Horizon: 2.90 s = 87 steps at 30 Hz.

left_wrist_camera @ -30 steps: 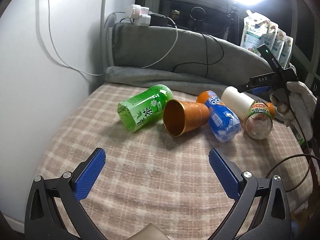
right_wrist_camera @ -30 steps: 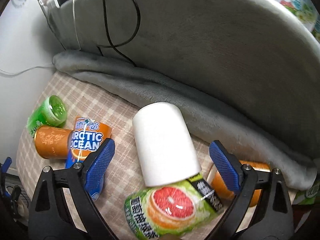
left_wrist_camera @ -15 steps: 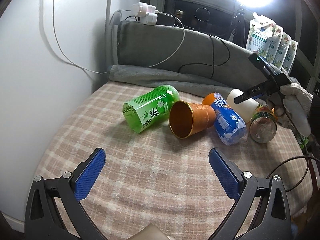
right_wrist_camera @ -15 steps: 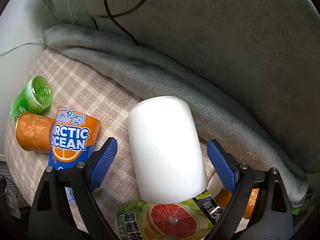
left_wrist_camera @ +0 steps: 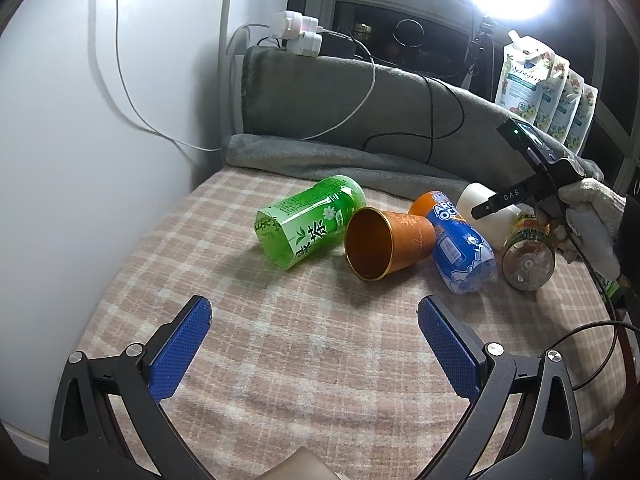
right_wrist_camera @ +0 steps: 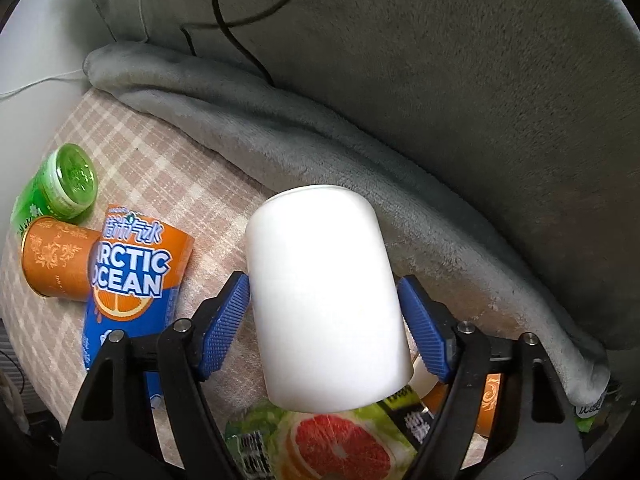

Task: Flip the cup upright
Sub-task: 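Lift the white cup with the right gripper and carry it aside, then rotate the right gripper to turn the white cup rim-up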

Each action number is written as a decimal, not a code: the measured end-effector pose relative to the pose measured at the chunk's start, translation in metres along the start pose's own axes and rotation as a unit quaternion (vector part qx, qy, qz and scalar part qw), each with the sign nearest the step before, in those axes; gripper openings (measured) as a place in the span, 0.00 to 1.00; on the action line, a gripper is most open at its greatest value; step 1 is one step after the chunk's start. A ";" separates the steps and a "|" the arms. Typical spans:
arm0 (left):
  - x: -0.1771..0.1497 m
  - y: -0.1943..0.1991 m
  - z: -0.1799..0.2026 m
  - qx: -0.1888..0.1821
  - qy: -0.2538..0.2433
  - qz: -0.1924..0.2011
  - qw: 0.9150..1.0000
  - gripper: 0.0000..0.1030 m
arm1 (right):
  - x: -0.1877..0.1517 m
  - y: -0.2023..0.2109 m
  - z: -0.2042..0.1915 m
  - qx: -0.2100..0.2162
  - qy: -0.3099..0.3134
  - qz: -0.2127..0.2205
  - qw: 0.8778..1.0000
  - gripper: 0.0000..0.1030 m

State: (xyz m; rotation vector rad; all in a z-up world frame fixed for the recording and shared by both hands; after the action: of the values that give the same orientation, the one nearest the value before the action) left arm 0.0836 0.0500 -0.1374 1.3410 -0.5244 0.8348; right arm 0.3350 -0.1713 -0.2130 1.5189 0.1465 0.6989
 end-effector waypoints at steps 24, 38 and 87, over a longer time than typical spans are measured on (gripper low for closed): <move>0.005 0.022 0.010 0.000 -0.032 0.026 0.999 0.99 | -0.034 0.129 -0.045 0.071 0.076 0.122 0.987 0.76; -0.001 0.023 0.041 -0.032 -0.089 0.011 0.995 0.99 | -0.138 0.108 -0.147 0.103 0.245 0.092 0.960 0.76; -0.106 -0.002 0.244 -0.188 -0.675 -0.175 0.691 0.98 | -0.306 0.161 0.002 0.124 -0.158 0.212 0.956 0.84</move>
State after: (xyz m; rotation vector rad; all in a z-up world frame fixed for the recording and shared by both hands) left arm 0.0507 -0.2115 -0.1745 1.4030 -1.4141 -0.7491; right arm 0.0387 -0.3428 -0.1624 1.9098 -0.3569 0.7814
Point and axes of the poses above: each gripper's, at about its wrist camera, not at the fingertips, and y roughly against the way its jaws point, z to its right, x to its top, the point moved 9 cm from there along -y, roughly the way its jaws point, and after that the axes turned 4 degrees about y, right-handed, at the moved point
